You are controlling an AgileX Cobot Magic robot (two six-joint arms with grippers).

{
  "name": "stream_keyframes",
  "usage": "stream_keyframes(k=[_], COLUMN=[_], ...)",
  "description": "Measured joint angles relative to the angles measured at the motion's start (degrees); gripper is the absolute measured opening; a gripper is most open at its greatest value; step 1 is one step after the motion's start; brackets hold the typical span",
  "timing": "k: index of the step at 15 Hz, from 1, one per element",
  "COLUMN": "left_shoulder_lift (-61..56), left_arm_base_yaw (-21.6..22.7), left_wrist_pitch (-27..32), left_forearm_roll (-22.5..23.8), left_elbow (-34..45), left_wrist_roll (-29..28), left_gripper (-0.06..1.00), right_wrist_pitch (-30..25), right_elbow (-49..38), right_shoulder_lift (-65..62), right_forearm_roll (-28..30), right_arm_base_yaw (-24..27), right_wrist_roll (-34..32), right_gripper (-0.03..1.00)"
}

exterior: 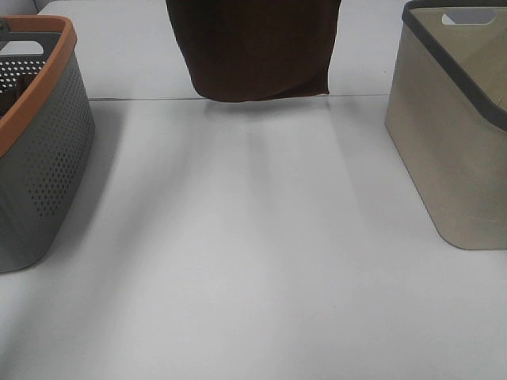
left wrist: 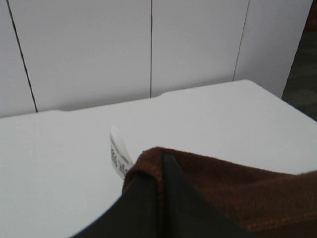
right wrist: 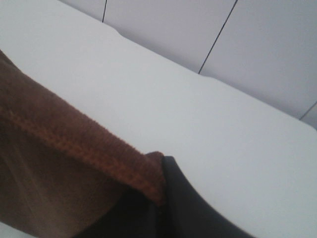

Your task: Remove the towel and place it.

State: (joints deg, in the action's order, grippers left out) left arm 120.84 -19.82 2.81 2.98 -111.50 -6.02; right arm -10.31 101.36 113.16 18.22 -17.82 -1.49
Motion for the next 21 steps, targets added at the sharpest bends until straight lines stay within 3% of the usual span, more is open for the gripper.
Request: stream_keyframes(k=[2,4,9,11,14,21], left_shoulder_lift=[2.81,5.56,6.53,6.53,6.53,6.65], left_arm_base_yaw=[0.00,0.00,-0.17,-0.17,-0.29,-0.34], left_wrist_pitch=[-6.76,-6.82,17.36,25.95,36.61,57.87], left_forearm_roll=[0.06,0.06,-0.29,-3.44,-6.65,-8.19], left_elbow=[0.00,0.00,0.00,0.00,-0.06,-0.06], left_wrist_roll=[0.00,0.00,0.00,-0.11,-0.17,-0.17], left_gripper=[0.00,0.00,0.00,0.00,0.00,0.00], right_wrist_pitch=[4.64,1.32,-15.07,-20.17,-27.67,-41.25], right_elbow=[0.06,0.06,0.06,0.06,0.06,0.06], right_shoulder_lift=[2.06,4.64,5.61,5.61,6.53,7.62], right_forearm_roll=[0.11,0.23,-9.22,-12.20,-16.96,-26.13], right_arm_base_yaw=[0.57,0.92,0.92,0.92,0.92,0.80], right_wrist_roll=[0.00,0.00,0.00,0.00,0.29,4.47], right_gripper=[0.00,0.00,0.00,0.00,0.00,0.00])
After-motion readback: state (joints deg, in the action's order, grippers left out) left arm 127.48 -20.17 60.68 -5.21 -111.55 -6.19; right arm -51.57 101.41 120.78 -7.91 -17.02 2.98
